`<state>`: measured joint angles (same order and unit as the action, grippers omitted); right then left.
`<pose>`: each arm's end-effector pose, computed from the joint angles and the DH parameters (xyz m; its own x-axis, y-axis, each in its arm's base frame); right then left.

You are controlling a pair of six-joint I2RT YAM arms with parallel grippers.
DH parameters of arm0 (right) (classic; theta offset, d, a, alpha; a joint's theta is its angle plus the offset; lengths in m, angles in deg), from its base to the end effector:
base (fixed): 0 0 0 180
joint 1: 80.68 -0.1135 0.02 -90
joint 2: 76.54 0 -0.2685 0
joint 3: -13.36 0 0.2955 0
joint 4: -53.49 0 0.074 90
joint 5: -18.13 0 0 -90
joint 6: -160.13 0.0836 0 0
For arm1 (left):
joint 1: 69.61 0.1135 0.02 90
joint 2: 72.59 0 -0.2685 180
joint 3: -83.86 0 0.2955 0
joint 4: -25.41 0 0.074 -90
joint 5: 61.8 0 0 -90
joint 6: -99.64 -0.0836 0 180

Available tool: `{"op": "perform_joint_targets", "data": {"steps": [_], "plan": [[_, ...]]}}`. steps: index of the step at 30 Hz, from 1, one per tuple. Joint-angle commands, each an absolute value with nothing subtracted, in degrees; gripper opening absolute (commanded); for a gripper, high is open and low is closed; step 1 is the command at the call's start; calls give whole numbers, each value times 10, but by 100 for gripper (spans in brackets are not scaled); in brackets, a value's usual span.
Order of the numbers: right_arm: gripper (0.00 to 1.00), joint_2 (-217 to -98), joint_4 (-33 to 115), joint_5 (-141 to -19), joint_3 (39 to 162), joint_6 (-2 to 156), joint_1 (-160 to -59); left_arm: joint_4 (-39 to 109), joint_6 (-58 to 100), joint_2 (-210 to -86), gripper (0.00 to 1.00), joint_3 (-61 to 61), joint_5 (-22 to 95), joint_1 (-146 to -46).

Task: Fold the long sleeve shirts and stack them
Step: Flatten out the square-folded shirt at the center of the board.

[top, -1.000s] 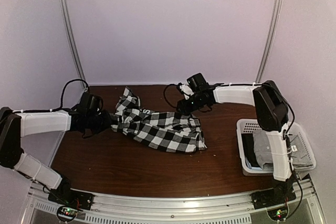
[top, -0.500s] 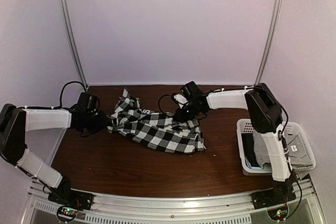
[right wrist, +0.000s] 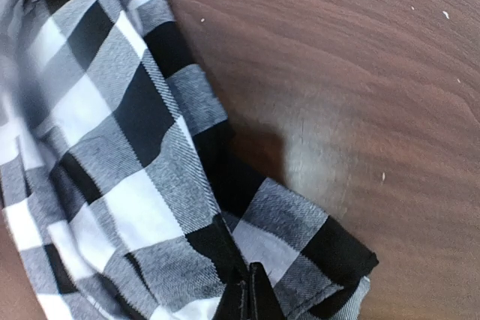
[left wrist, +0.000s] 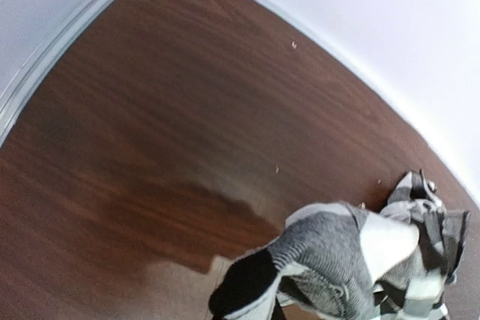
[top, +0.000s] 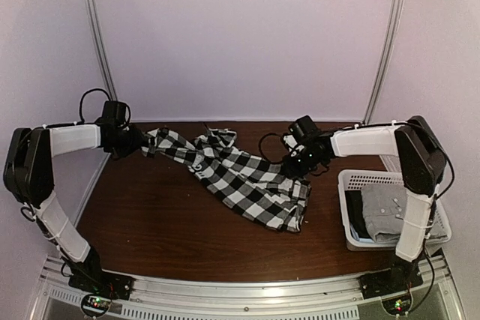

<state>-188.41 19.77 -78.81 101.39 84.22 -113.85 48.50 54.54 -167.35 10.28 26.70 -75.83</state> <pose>0.3917 0.2681 0.1107 -0.8306 -0.2542 -0.4955 -0.4074 0.8839 0.2295 0.4284 -0.0445 0.1643 -0.5548 -0.6493 -0.5201 -0.4263 0.7588 -0.4925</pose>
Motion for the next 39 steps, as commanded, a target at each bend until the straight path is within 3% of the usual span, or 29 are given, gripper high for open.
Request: {"op": "perform_joint_targets", "data": {"steps": [1, 8, 13, 19, 32, 39], "plan": [[0, -1781, 195, -794, 939, 872, -1165, 500, 497, -1727, 0, -12, 273, -720], [0, -1732, 194, -826, 902, 899, -1189, 549, 460, -1834, 0, -219, 307, -669], [0, -1746, 177, -848, 936, 908, -1236, 627, 437, -1928, 0, -403, 314, -657], [0, -1741, 175, -901, 982, 901, -1290, 673, 425, -2002, 0, -532, 347, -637], [0, -1817, 37, -576, 1196, 843, -1027, 689, 393, -1999, 0, -500, 334, -636], [0, -1937, 11, -512, 1335, 839, -942, 701, 382, -1996, 0, -503, 321, -624]]}}
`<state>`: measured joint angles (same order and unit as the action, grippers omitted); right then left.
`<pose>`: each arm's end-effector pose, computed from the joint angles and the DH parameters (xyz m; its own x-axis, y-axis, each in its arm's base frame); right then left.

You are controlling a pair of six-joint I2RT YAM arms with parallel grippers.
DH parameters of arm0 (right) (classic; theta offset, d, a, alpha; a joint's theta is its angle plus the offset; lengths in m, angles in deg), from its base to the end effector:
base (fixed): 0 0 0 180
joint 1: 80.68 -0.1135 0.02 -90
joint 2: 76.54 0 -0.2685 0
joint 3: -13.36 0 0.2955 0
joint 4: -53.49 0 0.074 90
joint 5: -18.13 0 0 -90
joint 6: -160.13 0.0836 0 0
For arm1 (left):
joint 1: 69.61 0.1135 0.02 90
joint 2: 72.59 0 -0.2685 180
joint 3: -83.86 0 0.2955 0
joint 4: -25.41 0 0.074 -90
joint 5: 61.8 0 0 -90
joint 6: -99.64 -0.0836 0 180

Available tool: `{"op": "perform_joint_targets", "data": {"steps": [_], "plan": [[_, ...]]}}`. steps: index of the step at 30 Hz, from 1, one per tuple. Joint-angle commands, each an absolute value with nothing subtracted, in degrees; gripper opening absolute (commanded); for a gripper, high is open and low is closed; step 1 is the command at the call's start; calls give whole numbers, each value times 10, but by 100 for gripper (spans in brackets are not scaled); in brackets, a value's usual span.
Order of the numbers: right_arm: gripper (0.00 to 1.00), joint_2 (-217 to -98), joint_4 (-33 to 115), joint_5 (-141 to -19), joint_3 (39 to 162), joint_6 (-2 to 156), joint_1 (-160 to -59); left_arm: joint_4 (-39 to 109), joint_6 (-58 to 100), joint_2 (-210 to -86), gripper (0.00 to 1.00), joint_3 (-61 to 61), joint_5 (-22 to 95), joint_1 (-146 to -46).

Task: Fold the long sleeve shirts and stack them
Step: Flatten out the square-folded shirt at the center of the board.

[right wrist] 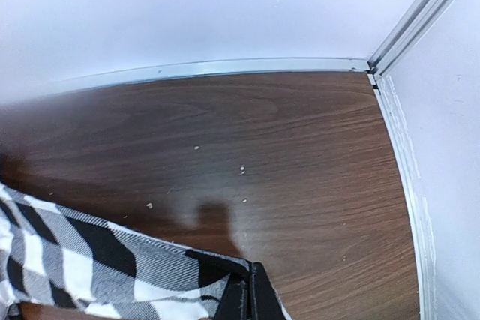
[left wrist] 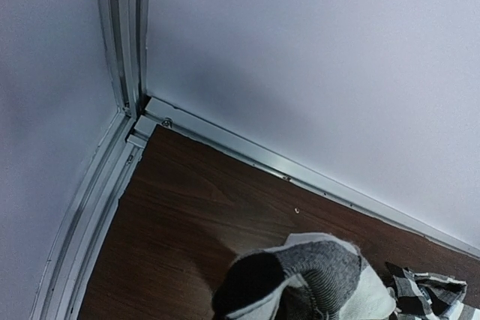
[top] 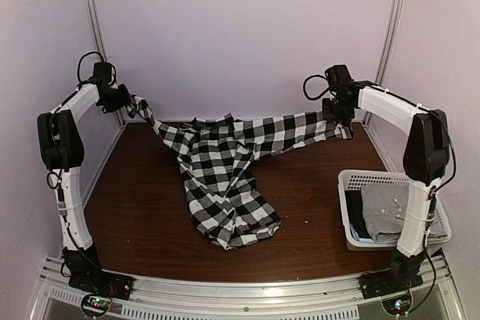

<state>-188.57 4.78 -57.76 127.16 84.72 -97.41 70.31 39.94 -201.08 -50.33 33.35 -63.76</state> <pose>0.5057 0.1307 0.2582 -0.7073 0.0425 -0.7056 0.0603 0.9982 -0.0004 0.6006 0.0540 0.2536 -0.5265 -0.5591 -0.6405 -0.3451 0.8291 -0.4400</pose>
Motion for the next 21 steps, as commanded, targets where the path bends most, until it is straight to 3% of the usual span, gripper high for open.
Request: {"op": "perform_joint_targets", "data": {"steps": [1, 9, 21], "plan": [[0, -1951, 6, -507, 1357, 839, -933, 703, 380, -1997, 0, -504, 320, -622], [1, -2044, -18, -510, 1506, 831, -873, 718, 367, -1997, 0, -505, 304, -615], [4, -2093, -13, -536, 1578, 819, -815, 753, 340, -2001, 0, -571, 224, -614]]}}
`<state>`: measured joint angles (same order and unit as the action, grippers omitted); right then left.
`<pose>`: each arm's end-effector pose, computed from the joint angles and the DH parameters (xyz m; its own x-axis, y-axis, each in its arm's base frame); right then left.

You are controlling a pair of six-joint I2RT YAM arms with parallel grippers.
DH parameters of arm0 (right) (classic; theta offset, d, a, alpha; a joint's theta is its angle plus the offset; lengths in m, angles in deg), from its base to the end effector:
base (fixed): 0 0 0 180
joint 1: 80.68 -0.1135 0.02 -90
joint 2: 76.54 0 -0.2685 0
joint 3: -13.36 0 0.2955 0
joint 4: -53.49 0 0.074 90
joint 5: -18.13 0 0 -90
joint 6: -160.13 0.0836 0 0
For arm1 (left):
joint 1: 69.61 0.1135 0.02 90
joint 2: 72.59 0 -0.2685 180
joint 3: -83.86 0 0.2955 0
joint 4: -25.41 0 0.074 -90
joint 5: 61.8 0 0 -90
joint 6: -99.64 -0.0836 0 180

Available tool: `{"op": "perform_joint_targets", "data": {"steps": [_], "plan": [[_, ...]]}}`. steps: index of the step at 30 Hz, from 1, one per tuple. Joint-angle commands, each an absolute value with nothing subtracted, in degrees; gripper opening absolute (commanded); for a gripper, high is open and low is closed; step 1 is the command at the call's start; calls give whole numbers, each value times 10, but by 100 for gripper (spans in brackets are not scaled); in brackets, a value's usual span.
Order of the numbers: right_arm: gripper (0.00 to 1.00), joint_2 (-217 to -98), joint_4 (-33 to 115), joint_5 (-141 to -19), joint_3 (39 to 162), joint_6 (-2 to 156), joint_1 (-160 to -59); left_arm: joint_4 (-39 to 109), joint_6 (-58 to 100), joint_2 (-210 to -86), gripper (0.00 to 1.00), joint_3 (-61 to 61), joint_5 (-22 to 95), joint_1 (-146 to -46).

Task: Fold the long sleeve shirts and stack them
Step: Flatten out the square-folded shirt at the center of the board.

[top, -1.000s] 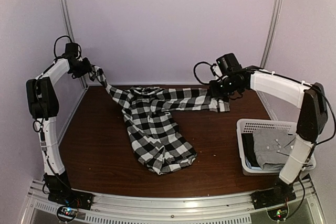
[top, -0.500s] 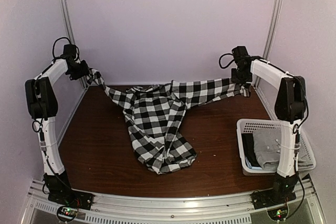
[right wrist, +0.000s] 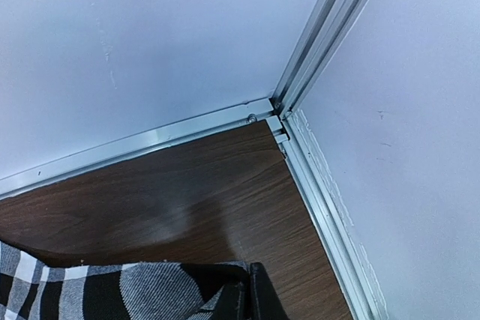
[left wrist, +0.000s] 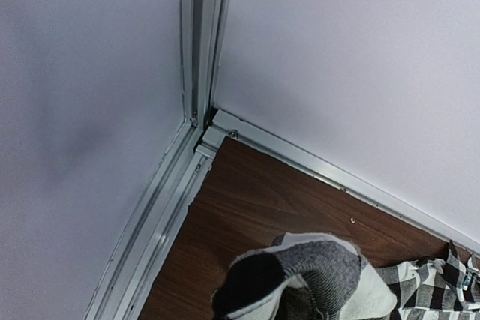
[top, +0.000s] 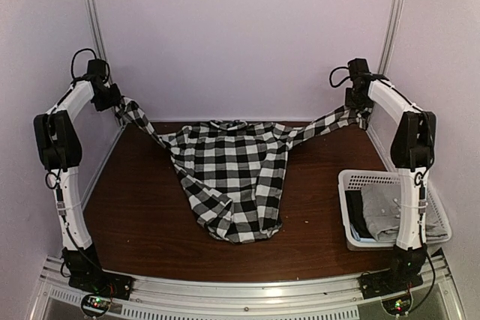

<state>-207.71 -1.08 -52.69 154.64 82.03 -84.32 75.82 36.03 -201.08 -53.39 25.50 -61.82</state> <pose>0.5974 0.0105 0.2604 -0.6481 0.1539 -0.7459 0.3144 0.9461 -0.0780 0.5908 0.0848 0.2640 -0.5141 -0.5185 -0.6833 -0.4452 0.8422 -0.3041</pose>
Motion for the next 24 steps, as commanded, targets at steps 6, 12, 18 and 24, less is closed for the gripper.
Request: {"op": "perform_joint_targets", "data": {"steps": [6, 12, 18, 24], "plan": [[22, -2093, -16, -598, 1571, 809, -841, 767, 335, -2024, 8, -572, 257, -614], [52, -2057, -12, -602, 1518, 792, -897, 770, 321, -2012, 57, -553, 275, -615], [57, -1980, 32, -618, 1401, 792, -976, 763, 316, -1952, 69, -504, 282, -642], [58, -1890, 67, -626, 1257, 818, -1072, 714, 321, -1845, 68, -320, 280, -733]]}}
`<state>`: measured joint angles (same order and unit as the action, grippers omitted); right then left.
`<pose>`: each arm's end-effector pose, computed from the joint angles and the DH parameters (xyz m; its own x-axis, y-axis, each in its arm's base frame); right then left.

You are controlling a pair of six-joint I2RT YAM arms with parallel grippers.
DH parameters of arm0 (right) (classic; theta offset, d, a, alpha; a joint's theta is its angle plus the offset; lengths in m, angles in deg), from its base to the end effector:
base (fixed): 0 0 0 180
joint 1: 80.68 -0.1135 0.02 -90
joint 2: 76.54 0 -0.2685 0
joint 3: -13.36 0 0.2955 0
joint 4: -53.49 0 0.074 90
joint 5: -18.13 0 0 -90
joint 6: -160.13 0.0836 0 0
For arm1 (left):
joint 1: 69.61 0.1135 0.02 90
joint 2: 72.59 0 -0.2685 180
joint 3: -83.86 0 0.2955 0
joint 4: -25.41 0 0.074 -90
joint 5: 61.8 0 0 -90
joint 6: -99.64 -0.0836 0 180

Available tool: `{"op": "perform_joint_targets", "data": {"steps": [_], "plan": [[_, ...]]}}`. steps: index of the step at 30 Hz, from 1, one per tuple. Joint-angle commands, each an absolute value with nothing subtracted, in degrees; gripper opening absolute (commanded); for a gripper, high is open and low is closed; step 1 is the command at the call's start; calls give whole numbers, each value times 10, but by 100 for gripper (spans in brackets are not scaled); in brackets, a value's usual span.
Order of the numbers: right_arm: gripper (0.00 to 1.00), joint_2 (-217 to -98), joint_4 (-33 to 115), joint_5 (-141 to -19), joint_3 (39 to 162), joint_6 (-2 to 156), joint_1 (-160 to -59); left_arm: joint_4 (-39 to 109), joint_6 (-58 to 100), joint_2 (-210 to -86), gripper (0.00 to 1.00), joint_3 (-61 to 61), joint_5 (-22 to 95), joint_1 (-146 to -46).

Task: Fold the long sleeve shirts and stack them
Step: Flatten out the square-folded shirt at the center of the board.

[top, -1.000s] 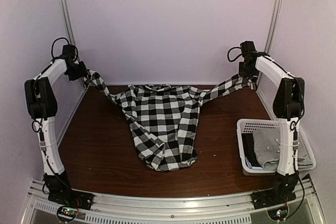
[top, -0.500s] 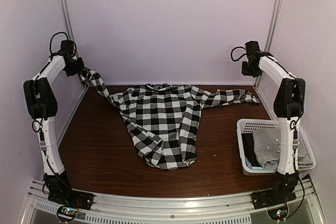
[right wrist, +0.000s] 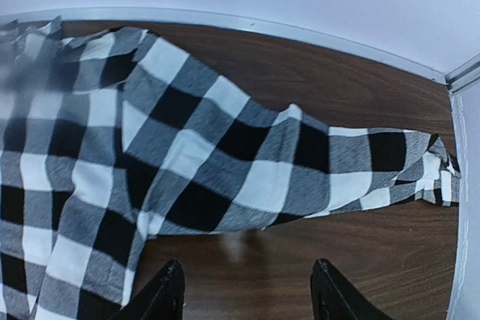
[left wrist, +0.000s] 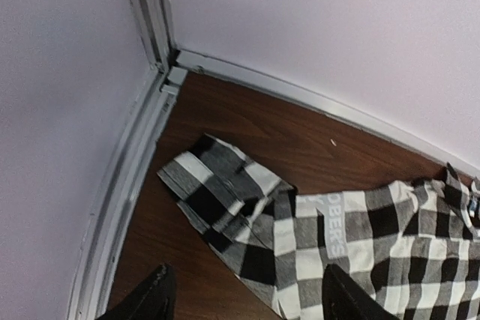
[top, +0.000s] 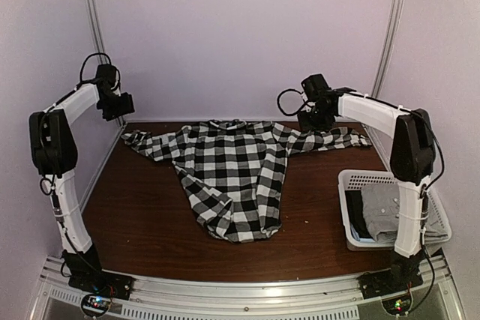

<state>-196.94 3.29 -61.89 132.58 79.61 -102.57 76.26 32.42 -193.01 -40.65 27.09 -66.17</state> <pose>0.5147 0.1912 0.2169 -0.7590 -0.1302 -0.6379 -0.1438 0.9891 -0.0308 0.5575 0.0351 0.2513 -0.6421 -0.4264 -0.6371 -0.3491 0.9025 -0.2522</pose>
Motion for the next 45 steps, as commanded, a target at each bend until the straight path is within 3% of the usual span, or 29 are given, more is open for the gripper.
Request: {"op": "perform_joint_targets", "data": {"steps": [1, 9, 16, 28, 45], "plan": [[58, -1871, 74, -628, 1229, 829, -1086, 702, 325, -1824, 67, -281, 281, -749], [58, -1736, 118, -619, 996, 932, -1236, 641, 396, -1700, 64, -48, 270, -924], [56, -1682, 124, -595, 888, 1049, -1360, 634, 462, -1683, 59, 38, 231, -1098], [45, -1658, 206, -647, 780, 1132, -1395, 648, 525, -1772, 56, -7, 181, -1229], [43, -1669, 298, -717, 737, 1152, -1395, 674, 559, -1856, 51, -67, 126, -1238]]}}
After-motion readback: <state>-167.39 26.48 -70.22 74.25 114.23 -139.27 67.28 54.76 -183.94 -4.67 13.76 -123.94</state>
